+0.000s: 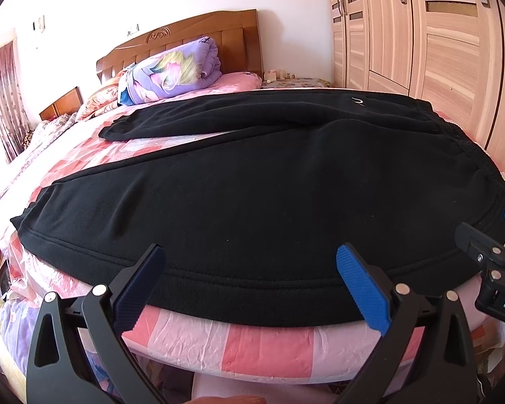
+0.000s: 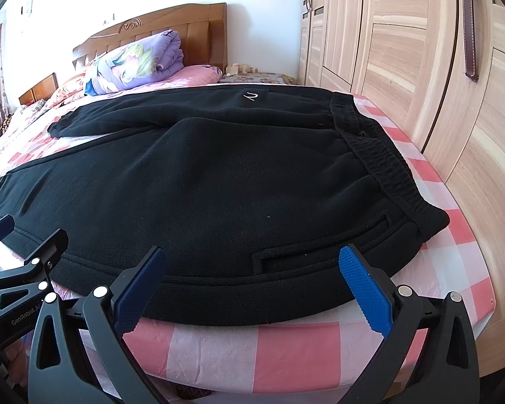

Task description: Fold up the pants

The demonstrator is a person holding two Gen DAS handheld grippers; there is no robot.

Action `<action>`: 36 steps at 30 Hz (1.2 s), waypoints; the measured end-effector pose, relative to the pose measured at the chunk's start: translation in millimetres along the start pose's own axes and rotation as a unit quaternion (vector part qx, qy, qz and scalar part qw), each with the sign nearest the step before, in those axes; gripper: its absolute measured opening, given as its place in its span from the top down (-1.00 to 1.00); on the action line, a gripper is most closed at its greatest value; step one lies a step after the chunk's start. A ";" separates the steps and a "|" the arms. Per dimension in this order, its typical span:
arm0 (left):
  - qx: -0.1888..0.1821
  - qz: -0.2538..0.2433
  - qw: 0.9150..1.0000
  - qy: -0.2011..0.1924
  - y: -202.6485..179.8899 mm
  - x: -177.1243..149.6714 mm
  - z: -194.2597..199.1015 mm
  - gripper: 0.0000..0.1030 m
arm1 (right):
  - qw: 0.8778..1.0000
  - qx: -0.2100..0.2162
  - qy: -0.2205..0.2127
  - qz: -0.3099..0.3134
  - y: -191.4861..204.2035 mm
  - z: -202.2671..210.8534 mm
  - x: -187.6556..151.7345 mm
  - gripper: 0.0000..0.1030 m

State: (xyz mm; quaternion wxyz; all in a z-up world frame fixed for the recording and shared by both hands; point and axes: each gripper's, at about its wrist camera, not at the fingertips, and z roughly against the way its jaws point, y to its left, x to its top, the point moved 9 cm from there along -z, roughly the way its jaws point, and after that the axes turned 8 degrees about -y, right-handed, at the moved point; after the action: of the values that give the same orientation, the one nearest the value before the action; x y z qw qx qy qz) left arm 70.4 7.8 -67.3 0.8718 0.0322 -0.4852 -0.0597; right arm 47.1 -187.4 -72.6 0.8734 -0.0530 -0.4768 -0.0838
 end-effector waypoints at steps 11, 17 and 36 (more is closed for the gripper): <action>-0.001 0.001 1.000 0.001 0.8 -0.5 -0.4 -0.97 | 1.000 0.000 0.003 -0.001 -0.1 0.2 -3.3 -0.92; -0.003 0.000 1.000 0.005 -0.1 -2.8 -2.6 -0.97 | 1.000 0.001 0.005 -0.002 -0.2 -0.5 -5.1 -0.92; -0.013 0.005 1.000 0.013 2.1 -3.6 -3.8 -0.97 | 1.000 0.002 0.010 -0.004 -1.2 -0.5 -5.0 -0.92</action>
State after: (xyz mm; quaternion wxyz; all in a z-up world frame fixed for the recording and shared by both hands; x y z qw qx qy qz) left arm 71.9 10.3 -72.1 0.8785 0.0188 -0.4734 -0.0611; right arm 44.6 -188.1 -77.1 0.8777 -0.0490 -0.4687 -0.0867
